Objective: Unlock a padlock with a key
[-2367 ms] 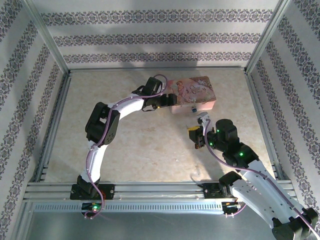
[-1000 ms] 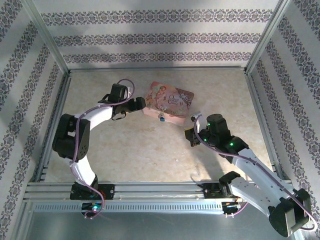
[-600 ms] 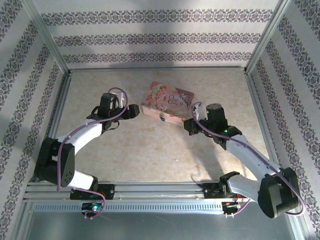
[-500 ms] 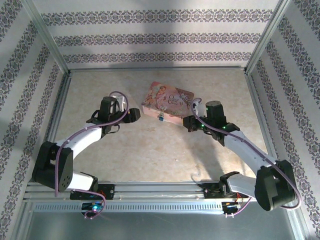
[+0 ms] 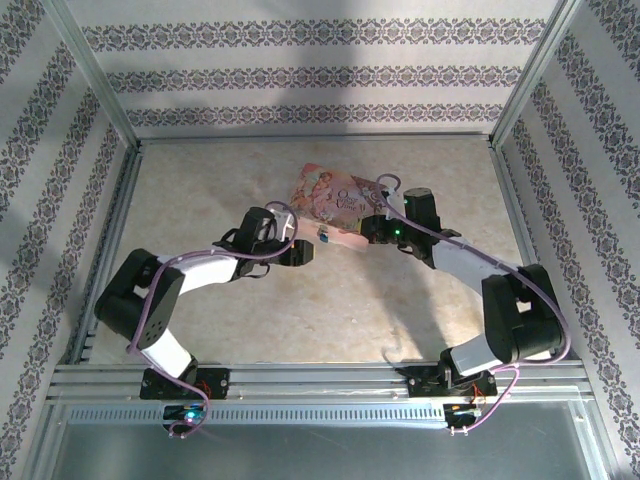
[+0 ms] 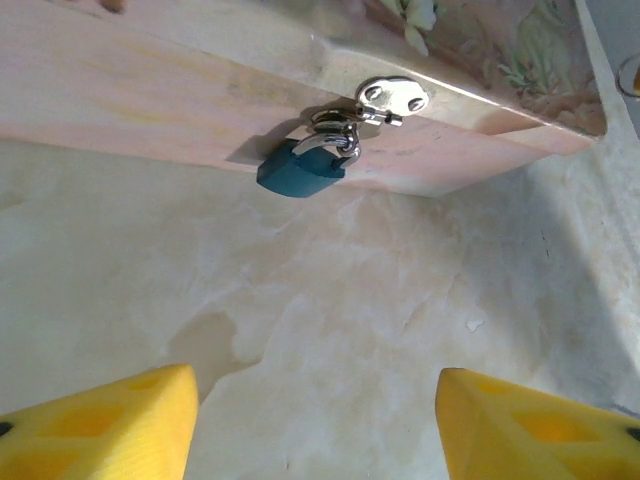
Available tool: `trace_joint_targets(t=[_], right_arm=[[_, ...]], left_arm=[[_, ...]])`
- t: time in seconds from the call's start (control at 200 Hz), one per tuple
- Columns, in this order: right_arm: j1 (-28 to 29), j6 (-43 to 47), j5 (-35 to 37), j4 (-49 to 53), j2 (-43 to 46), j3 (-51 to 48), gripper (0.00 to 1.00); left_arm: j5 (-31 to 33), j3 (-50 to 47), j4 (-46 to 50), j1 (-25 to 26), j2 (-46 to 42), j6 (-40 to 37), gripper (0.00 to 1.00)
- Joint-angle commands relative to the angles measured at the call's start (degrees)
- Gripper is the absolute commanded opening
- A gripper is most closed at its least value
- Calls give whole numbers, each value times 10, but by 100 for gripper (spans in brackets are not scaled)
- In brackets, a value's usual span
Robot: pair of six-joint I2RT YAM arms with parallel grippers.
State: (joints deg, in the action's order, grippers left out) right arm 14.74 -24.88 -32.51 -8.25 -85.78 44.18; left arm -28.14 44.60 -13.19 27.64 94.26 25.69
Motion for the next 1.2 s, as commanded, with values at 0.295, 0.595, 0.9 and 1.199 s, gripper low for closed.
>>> trace_joint_targets(t=[0.295, 0.595, 0.9, 1.199], right_arm=[[-7, -36, -11, -73, -50, 1, 0], [3, -38, -6, -75, -60, -24, 0], [16, -44, -1, -82, -60, -40, 0], [17, -44, -2, -85, -55, -41, 0]], left_arm=[[-23, 69, -76, 18, 88, -3, 58], [-16, 105, -65, 18, 125, -23, 58], [5, 128, -55, 19, 146, -60, 58], [10, 149, -53, 18, 178, -80, 57]])
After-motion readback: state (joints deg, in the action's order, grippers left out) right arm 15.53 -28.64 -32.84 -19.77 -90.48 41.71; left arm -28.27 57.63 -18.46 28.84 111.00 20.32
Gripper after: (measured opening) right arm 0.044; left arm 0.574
